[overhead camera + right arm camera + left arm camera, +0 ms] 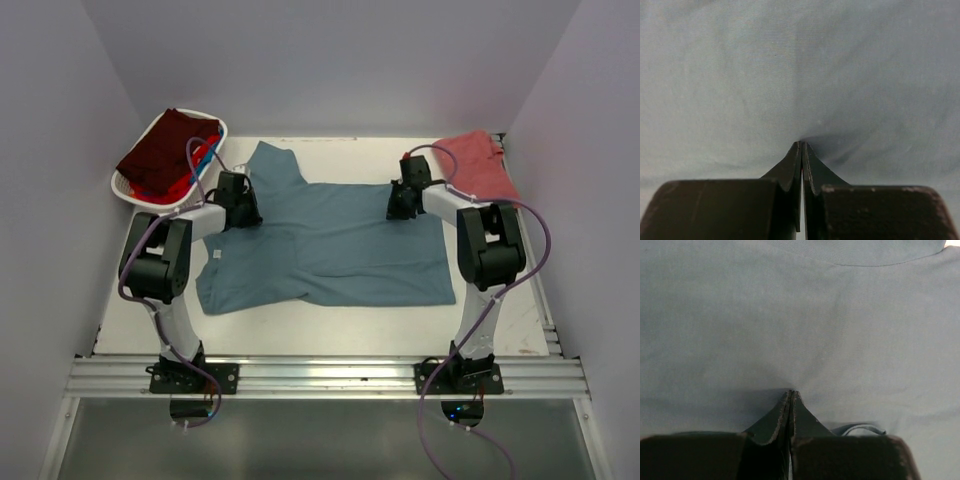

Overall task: Fold and stack the t-shirts
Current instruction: Fold the tshirt

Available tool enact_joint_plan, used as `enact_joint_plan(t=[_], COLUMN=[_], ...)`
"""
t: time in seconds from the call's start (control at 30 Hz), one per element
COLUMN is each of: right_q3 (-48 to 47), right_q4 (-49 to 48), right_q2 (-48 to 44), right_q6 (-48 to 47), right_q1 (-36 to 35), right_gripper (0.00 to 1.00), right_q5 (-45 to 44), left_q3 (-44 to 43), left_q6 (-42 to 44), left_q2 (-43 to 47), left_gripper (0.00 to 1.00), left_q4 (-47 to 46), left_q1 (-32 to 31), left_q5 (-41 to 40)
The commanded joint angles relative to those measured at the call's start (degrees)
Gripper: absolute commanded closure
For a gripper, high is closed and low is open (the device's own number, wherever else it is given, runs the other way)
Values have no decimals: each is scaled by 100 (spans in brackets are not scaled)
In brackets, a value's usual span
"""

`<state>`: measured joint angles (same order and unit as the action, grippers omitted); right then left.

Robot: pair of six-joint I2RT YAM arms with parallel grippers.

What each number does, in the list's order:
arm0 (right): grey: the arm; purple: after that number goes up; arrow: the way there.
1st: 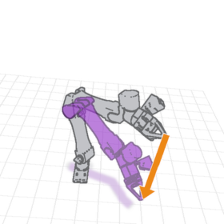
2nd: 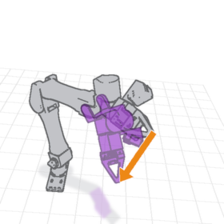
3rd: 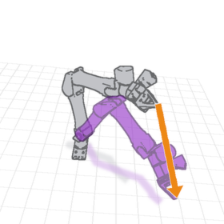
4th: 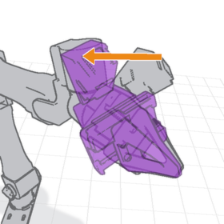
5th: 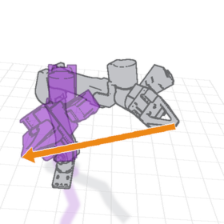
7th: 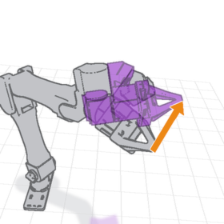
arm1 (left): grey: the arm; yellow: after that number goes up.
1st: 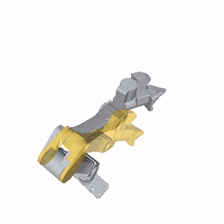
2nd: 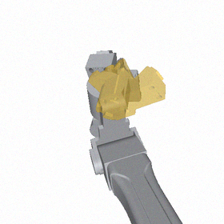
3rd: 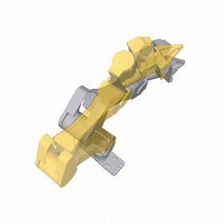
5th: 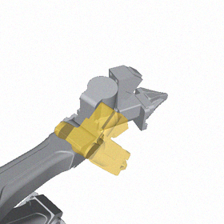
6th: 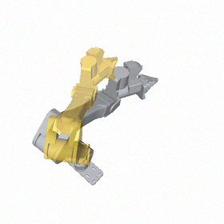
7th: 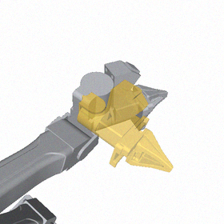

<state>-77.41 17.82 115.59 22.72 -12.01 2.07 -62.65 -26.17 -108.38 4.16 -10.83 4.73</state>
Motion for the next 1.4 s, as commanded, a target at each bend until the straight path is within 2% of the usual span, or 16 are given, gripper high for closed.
enact_joint_plan(t=[0.0, 0.2, 0.33, 0.57, 0.7, 0.77, 0.93, 1.1, 1.13, 1.17, 1.2, 1.27, 1.3, 1.37], right_q3=[480, 1227, 1333, 973, 606, 280, -696, -750, -689, -636, -574, -513, -512, -521], right_q4=[389, 511, 564, 705, 634, 739, 1003, 855, 654, 556, 486, 275, 161, 116], right_q2=[-212, -774, -986, -889, -881, -592, -11, -36, -106, -176, -247, -475, -641, -774], right_q6=[109, 285, 233, 250, 189, 189, 189, 101, 101, 75, 57, 5, -4, -74], right_q1=[-21, -82, -126, -117, -126, -126, -126, -117, -126, -126, -126, -126, -126, -126], right_gripper=[100, 100, 100, 100, 100, 100, 100, 100, 99, 94, 78, 67, 57, 51], right_q5=[-400, -409, -549, -470, -523, -479, -374, -251, -224, -233, -224, -40, -5, 22], left_q3=[578, 1150, 1334, 931, 615, 237, -580, -599, -677, -756, -853, -1327, -1676, -2082], left_q6=[-89, -169, -239, -248, -222, -204, -239, -195, -126, -99, -81, -28, 33, 130], left_q2=[79, 782, 1257, 1345, 1539, 1303, 380, 361, 352, 344, 274, 142, -24, -235], left_gripper=[100, 100, 100, 100, 100, 100, 100, 100, 100, 100, 86, 74, 63, 51], left_q4=[269, 637, 770, 1095, 877, 797, 875, 367, 270, 200, 94, 120, 102, 102], left_q1=[-95, -384, -542, -578, -569, -552, -429, -402, -394, -367, -298, -166, -122, -34], left_q5=[-201, -280, -393, -447, -1070, -1290, -1185, -1289, -1360, -1396, -1422, -1379, -1344, -1326])
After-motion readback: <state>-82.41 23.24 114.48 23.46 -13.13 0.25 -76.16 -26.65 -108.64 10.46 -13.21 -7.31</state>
